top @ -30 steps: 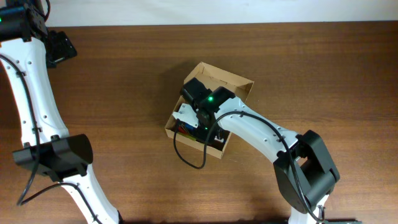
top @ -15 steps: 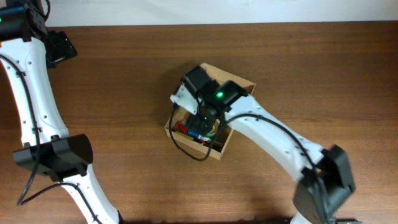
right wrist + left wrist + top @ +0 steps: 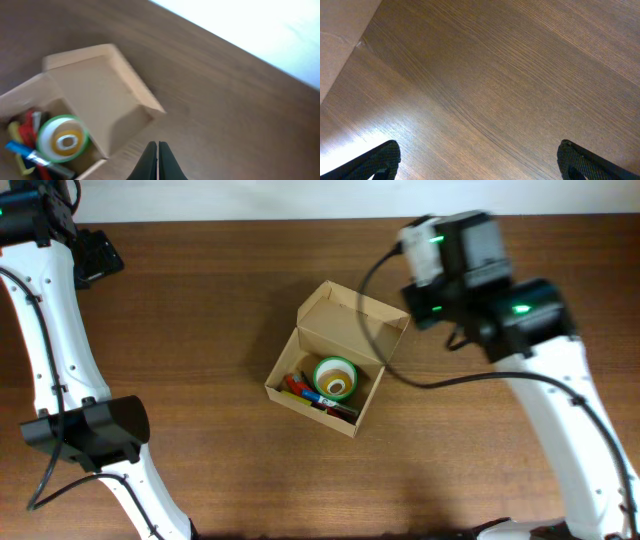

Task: Pack container
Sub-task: 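Lower the marker into the box, release, and withdraw the right gripper, then raise the left arm and bring both grippers to the box lid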

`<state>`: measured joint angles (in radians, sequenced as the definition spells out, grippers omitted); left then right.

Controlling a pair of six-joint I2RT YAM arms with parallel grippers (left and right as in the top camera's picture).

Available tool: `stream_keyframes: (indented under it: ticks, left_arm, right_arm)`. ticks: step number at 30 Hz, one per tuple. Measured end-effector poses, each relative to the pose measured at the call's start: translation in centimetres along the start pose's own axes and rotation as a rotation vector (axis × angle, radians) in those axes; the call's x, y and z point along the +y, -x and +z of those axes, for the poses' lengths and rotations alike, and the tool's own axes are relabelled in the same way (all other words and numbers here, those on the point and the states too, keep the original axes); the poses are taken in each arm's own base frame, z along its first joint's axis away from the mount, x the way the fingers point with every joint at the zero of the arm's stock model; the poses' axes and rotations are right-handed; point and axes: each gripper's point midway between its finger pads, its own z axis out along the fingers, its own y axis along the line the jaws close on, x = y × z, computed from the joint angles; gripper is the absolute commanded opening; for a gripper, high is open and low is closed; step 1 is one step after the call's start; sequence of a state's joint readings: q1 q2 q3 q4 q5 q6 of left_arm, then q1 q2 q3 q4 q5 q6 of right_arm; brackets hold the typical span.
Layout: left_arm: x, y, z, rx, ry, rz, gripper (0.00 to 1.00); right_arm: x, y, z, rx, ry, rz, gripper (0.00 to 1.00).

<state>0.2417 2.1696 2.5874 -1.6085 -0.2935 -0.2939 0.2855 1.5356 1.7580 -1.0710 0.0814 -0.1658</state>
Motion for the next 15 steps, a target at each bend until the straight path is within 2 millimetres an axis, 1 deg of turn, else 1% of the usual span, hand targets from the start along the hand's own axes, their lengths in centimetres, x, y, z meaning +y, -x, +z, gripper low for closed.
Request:
stream_keyframes:
  ticks: [1, 3, 4, 5, 7, 9, 12, 15]
  left_arm:
    - [0.0, 0.0, 0.0, 0.000, 0.000, 0.000, 1.00]
    - [0.0, 0.0, 0.0, 0.001, 0.001, 0.000, 1.00]
    - [0.0, 0.0, 0.0, 0.000, 0.000, 0.000, 1.00]
    - [0.0, 0.0, 0.0, 0.001, -0.001, 0.000, 1.00]
    - [-0.4, 0.0, 0.0, 0.004, -0.020, -0.001, 1.00]
    - [-0.8, 0.4, 0.0, -0.014, -0.045, -0.008, 1.00]
    - [-1.5, 0.7, -0.1, -0.020, -0.084, -0.011, 1.00]
    - [-3.2, 0.5, 0.0, -0.007, -0.168, 0.064, 1.00]
  right_arm:
    - [-1.6, -0.9, -0.2, 0.023, -0.002, 0.061, 0.04]
    - [-3.8, -2.6, -0.2, 0.068, 0.003, 0.165, 0.04]
    - [-4.5, -3.4, -0.2, 0.087, 0.020, 0.211, 0.04]
    - [-4.8, -4.0, -0.1, 0.108, 0.036, 0.240, 0.03]
    - [-4.6, -5.3, 0.5, 0.168, 0.068, 0.272, 0.04]
    - [-3.8, -6.1, 1.5, 0.221, 0.108, 0.284, 0.04]
    - [-2.2, -7.2, 3.1, 0.297, 0.205, 0.307, 0.04]
    - [-0.7, -8.3, 4.7, 0.344, 0.281, 0.326, 0.04]
